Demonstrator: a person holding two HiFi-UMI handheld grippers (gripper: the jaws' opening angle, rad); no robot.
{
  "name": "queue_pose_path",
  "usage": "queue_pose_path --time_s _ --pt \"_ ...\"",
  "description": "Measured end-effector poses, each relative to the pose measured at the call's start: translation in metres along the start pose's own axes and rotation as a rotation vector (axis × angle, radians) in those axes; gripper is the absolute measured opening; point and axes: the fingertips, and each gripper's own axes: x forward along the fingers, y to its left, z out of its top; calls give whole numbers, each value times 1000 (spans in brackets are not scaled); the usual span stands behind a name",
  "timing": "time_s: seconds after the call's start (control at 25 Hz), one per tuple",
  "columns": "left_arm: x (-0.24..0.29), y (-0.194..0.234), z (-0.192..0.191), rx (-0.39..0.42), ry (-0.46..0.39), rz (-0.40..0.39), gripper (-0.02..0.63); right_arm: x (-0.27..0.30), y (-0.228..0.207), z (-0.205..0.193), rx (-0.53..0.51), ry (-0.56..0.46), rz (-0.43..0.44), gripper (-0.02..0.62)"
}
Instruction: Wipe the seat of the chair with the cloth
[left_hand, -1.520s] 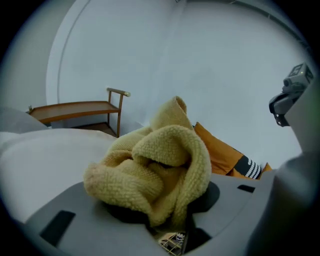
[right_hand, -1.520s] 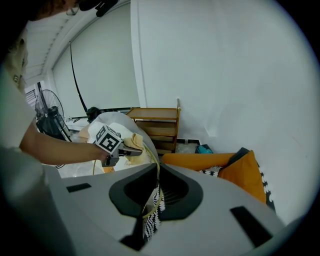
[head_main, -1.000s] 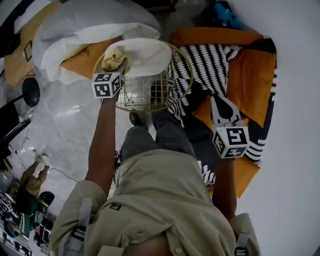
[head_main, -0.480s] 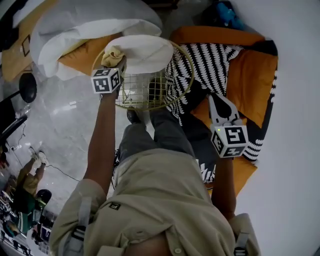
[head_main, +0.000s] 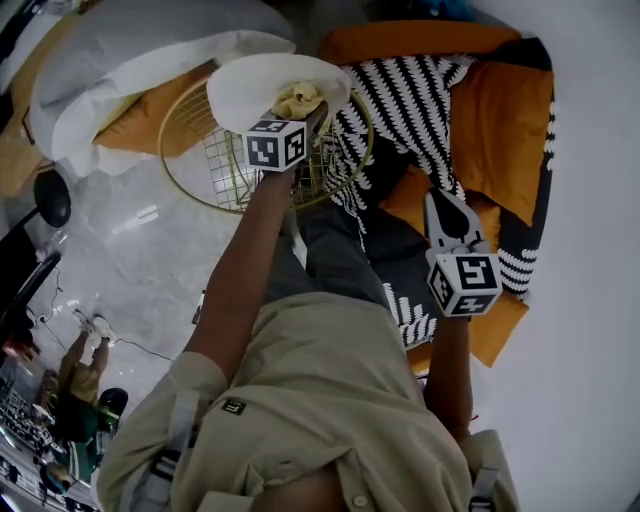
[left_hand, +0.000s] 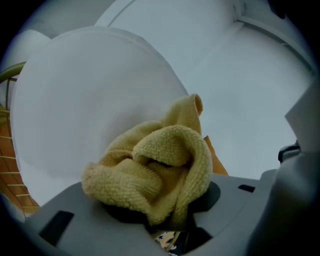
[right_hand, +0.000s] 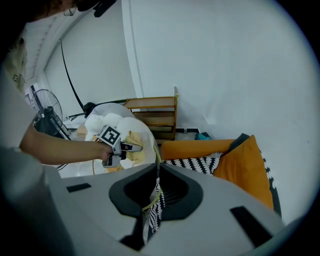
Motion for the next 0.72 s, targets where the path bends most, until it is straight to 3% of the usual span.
queue_pose_path --time_s 0.2,0.48,0.72 --pt "-19 28 -1 10 -5 3 184 12 10 8 -14 -2 28 28" --pt "-111 154 3 -53 -48 193 183 29 33 21 -62 3 89 28" --pt "-165 188 -10 -140 -114 278 184 37 43 25 -79 10 110 28"
